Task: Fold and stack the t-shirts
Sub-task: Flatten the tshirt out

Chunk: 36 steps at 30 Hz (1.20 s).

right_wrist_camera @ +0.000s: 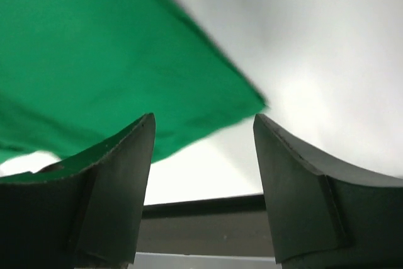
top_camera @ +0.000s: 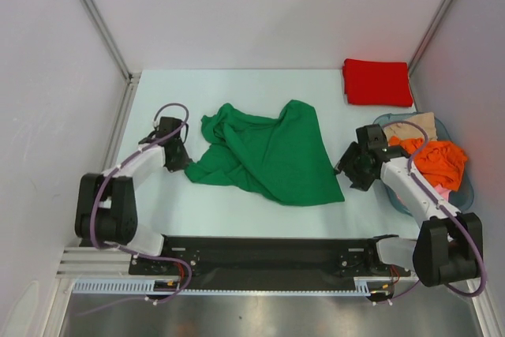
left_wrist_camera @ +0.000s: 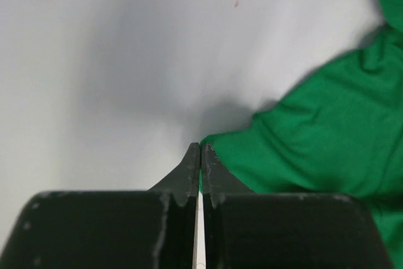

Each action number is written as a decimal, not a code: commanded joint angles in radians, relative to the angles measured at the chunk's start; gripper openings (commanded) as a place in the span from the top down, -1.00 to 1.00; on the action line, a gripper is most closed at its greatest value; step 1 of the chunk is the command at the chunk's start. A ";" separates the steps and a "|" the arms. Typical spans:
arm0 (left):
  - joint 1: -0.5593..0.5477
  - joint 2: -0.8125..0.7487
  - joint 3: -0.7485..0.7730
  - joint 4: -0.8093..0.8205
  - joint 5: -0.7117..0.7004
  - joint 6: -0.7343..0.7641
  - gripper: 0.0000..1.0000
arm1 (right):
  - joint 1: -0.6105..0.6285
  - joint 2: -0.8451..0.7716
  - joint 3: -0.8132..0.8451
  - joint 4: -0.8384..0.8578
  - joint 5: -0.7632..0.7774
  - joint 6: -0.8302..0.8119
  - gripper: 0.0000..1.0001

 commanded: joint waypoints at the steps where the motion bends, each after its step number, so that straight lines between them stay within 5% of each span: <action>1: -0.014 -0.154 0.005 -0.035 -0.018 -0.011 0.99 | -0.004 -0.024 -0.040 -0.094 0.145 0.135 -0.37; 24: -0.060 -0.919 -0.119 -0.260 -0.073 -0.149 0.99 | 0.171 -0.151 -0.249 0.001 0.200 0.416 -0.16; 30: -0.083 -0.906 -0.088 -0.256 -0.065 -0.143 0.99 | 0.171 -0.118 -0.247 0.027 0.193 0.414 0.13; 36: -0.084 -0.895 -0.111 -0.237 -0.029 -0.150 1.00 | 0.168 -0.095 -0.265 0.053 0.193 0.437 0.14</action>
